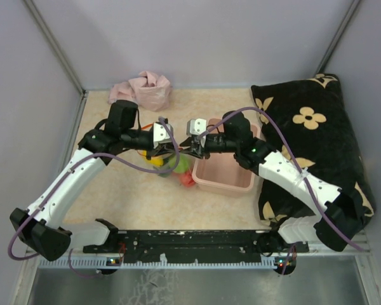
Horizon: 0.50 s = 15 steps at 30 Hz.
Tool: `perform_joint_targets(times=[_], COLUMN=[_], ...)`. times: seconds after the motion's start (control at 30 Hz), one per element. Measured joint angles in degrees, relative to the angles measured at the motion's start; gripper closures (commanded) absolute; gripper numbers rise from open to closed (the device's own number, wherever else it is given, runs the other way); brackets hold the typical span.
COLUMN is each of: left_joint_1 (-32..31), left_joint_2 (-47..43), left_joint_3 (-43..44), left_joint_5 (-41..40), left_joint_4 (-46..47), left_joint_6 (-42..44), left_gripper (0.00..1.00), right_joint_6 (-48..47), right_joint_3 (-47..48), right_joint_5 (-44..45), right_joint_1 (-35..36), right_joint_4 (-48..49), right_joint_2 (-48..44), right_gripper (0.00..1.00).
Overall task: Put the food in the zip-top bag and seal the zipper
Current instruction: Zip the zipper food storage bag at the center of the board.
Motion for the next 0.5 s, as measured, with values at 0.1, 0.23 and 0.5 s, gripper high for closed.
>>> perform_joint_targets(times=[0.1,0.23,0.5], left_joint_1=[0.00,0.02,0.24], left_joint_2=[0.00,0.00,0.00], left_joint_3=[0.00,0.00,0.00], left_joint_5=[0.00,-0.02,-0.24], left_joint_4=[0.02,0.09,0.44], left_joint_6=[0.00,0.00,0.00], left_gripper=[1.00,1.00,0.99], right_joint_6=[0.87,1.64,2.23], right_joint_3=[-0.07,-0.09,-0.09], right_joint_5=[-0.11,-0.20,0.17], right_joint_1=[0.00,0.00,-0.11], right_joint_4=[1.14,1.29,1.05], right_joint_2=[-0.02,-0.04,-0.24], right_gripper=[0.81,0.96,1.00])
